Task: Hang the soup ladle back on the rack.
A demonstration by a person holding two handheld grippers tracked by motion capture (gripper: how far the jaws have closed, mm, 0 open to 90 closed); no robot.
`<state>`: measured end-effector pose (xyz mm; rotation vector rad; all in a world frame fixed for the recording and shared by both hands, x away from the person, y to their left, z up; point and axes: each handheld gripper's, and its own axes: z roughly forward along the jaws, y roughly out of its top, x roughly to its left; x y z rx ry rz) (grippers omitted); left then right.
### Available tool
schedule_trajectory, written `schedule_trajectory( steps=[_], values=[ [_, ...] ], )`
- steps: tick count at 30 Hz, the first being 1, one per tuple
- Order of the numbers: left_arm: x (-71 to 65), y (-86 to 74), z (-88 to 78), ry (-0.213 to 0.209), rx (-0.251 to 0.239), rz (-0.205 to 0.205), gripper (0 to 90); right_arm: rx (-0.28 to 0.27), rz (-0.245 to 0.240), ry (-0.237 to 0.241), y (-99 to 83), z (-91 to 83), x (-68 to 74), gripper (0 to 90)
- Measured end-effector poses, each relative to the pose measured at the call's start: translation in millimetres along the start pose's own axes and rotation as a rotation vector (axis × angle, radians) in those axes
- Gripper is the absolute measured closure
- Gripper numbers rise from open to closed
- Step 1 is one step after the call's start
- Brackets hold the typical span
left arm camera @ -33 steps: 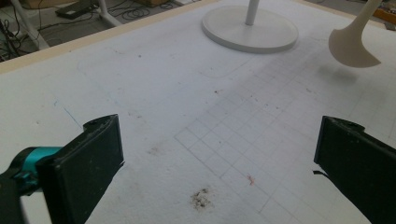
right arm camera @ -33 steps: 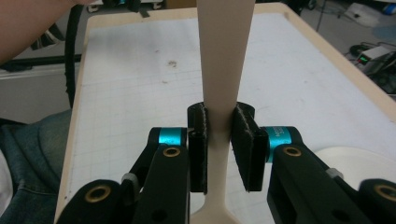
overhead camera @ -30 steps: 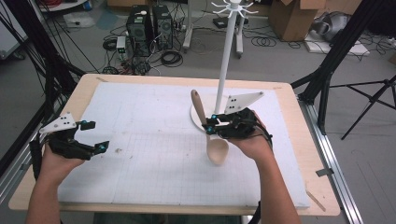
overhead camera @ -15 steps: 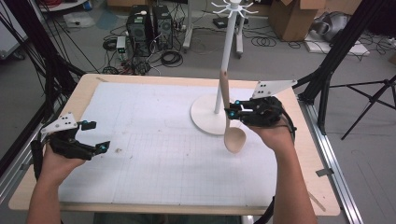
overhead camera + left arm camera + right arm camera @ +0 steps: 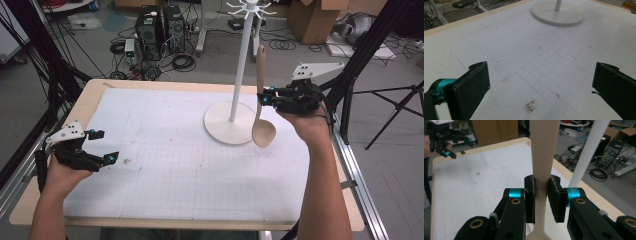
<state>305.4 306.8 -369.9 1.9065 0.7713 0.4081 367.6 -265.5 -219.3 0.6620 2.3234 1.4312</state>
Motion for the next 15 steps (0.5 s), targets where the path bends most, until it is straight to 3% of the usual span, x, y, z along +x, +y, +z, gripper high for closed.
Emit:
schedule_trajectory(
  steps=[15],
  values=[
    [0.4, -0.6, -0.5, -0.001, -0.007, -0.009, 1.7, 0.007, 0.062, -0.083, 30.2, -4.5, -11.3, 76.8]
  ],
)
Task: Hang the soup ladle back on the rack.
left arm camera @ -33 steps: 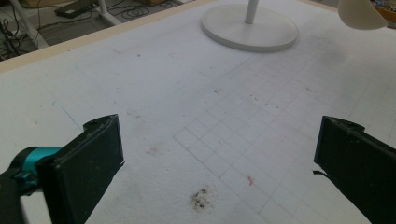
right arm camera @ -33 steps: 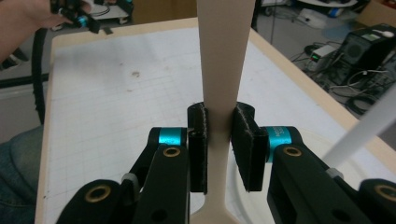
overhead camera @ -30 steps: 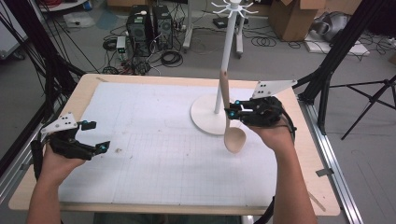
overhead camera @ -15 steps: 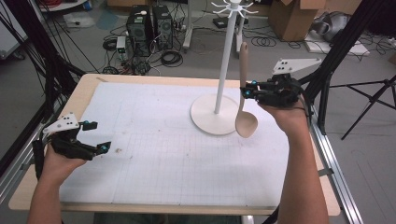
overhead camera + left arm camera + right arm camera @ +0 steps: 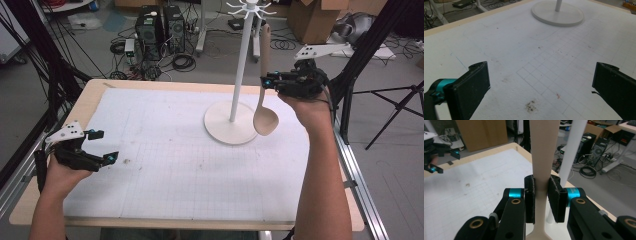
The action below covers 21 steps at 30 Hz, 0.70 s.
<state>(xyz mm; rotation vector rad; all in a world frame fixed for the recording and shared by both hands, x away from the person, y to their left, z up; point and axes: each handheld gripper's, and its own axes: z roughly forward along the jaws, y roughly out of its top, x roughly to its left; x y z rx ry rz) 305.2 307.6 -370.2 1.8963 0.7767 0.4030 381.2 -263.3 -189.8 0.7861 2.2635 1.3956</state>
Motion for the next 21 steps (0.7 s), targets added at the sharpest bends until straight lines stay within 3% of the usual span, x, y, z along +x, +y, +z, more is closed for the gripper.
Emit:
schedule_trajectory(
  steps=[10, 21],
  values=[
    [0.9, -0.3, -0.6, 0.001, 0.001, 0.001, 1.7, 0.024, 0.011, -0.031, 17.7, 4.6, -6.1, 76.8],
    [1.7, -0.5, -2.1, 0.003, -0.005, -0.004, 1.7, 0.029, 0.041, -0.043, 16.7, 4.5, -12.5, 76.8]
  ],
)
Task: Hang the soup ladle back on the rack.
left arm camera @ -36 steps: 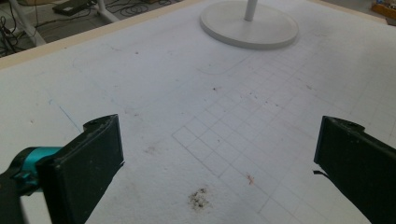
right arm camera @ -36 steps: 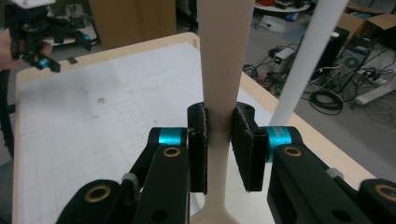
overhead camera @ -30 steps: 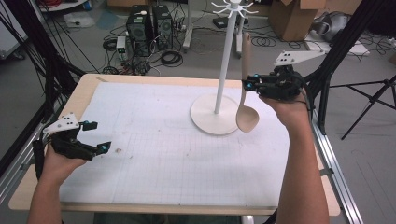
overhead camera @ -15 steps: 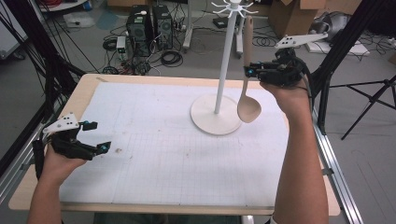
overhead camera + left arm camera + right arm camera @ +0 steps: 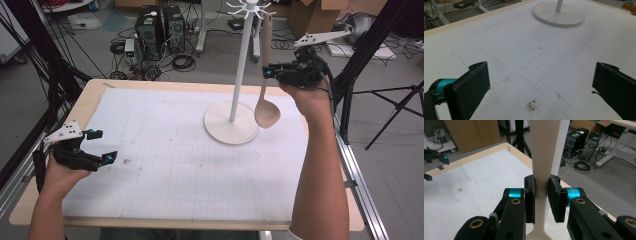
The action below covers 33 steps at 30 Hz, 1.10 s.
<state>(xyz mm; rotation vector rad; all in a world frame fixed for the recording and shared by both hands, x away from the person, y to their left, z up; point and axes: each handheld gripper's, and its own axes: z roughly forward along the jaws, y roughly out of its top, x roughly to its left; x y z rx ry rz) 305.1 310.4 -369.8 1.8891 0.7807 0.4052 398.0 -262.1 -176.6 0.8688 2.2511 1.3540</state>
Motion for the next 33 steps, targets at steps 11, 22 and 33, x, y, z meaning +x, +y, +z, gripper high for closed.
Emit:
schedule_trajectory(
  steps=[11, 22, 33],
  values=[
    [0.7, -0.7, 0.2, 0.001, 0.004, -0.002, 1.7, 0.014, 0.014, -0.016, 1.3, 7.2, -2.8, 76.8],
    [0.3, 0.0, -1.4, 0.002, 0.001, 0.001, 1.7, 0.006, 0.031, -0.002, -0.4, 4.7, -8.1, 76.8],
    [2.0, -1.4, -2.5, 0.006, 0.0, -0.006, 1.7, 0.026, 0.036, 0.023, 3.1, 16.6, -11.6, 76.8]
  ],
)
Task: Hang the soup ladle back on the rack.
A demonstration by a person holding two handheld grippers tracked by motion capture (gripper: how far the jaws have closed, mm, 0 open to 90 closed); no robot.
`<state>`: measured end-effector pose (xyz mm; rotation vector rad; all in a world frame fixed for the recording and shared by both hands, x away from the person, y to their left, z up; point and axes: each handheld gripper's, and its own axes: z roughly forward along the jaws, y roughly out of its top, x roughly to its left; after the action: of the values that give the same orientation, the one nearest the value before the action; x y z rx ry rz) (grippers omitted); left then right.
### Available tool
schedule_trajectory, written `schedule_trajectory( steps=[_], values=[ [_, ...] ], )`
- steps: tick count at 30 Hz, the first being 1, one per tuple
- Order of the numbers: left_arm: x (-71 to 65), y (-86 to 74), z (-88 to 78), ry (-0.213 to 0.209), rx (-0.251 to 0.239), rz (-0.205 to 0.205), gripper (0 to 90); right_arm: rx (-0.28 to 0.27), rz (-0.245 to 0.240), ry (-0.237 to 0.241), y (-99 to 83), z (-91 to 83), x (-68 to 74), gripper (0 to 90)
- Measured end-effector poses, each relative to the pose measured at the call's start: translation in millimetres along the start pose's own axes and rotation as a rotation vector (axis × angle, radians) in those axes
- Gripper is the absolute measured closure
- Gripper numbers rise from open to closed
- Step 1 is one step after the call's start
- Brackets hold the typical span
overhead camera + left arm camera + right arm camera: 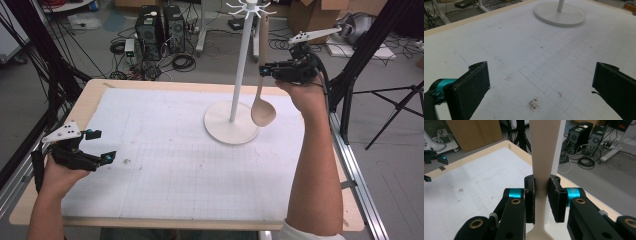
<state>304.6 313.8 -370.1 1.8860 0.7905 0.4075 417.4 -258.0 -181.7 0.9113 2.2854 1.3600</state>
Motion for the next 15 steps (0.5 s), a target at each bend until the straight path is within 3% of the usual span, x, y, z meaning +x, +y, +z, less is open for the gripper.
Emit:
schedule_trajectory(
  steps=[15],
  values=[
    [-0.2, 0.3, -0.9, -0.001, 0.002, 0.003, 1.7, 0.022, 0.017, -0.004, 3.5, 11.0, -2.4, 76.7]
  ],
)
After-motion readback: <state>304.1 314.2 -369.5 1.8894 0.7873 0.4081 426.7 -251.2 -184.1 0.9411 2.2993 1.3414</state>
